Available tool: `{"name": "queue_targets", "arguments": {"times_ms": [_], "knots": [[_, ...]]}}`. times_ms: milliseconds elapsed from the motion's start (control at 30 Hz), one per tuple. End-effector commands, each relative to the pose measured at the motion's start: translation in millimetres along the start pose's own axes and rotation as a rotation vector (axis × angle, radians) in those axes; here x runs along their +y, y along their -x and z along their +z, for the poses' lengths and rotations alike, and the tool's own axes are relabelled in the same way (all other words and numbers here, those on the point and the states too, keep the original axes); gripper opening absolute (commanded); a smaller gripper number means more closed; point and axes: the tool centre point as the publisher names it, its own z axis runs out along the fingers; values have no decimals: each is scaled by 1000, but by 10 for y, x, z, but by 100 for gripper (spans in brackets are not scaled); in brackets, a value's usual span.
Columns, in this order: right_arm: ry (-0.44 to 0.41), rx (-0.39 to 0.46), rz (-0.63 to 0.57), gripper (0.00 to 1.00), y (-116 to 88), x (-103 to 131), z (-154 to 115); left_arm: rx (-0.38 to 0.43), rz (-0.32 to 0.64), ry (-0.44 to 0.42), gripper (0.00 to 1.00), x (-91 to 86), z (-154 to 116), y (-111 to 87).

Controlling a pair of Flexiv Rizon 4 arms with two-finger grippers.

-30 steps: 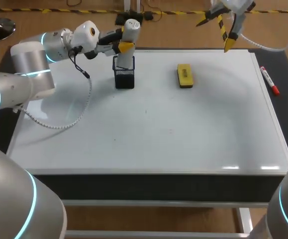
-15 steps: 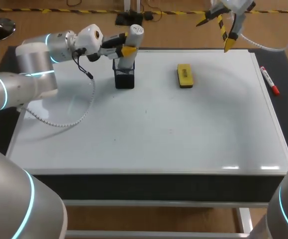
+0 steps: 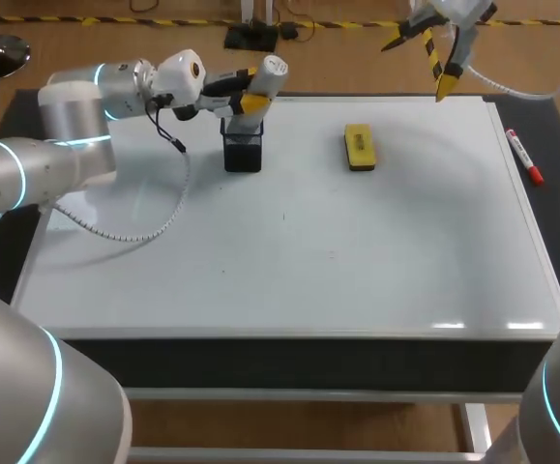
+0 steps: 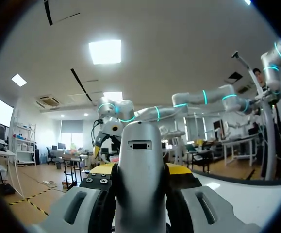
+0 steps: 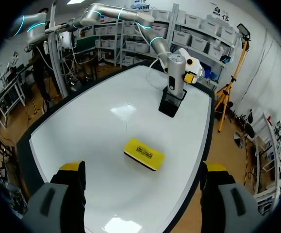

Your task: Pick up the inspection probe, press it on each red-marked spot on the whiteboard one by one, put down the probe, pick up the eraser, and wipe off all the red marks.

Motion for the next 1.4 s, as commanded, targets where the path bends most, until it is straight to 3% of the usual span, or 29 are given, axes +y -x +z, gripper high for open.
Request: {"name": "queue_targets", "arguments": {"times_ms": [33, 433, 1400], "knots": [[-3, 5, -1, 100, 3, 0, -15, 3, 5, -26, 0, 63, -20, 45], [-3, 5, -1, 100, 3, 0, -15, -82, 7, -51, 0, 26, -113, -32], [-3, 5, -1, 100, 3, 0, -15, -134, 14, -41, 0, 16, -280, -195]]}}
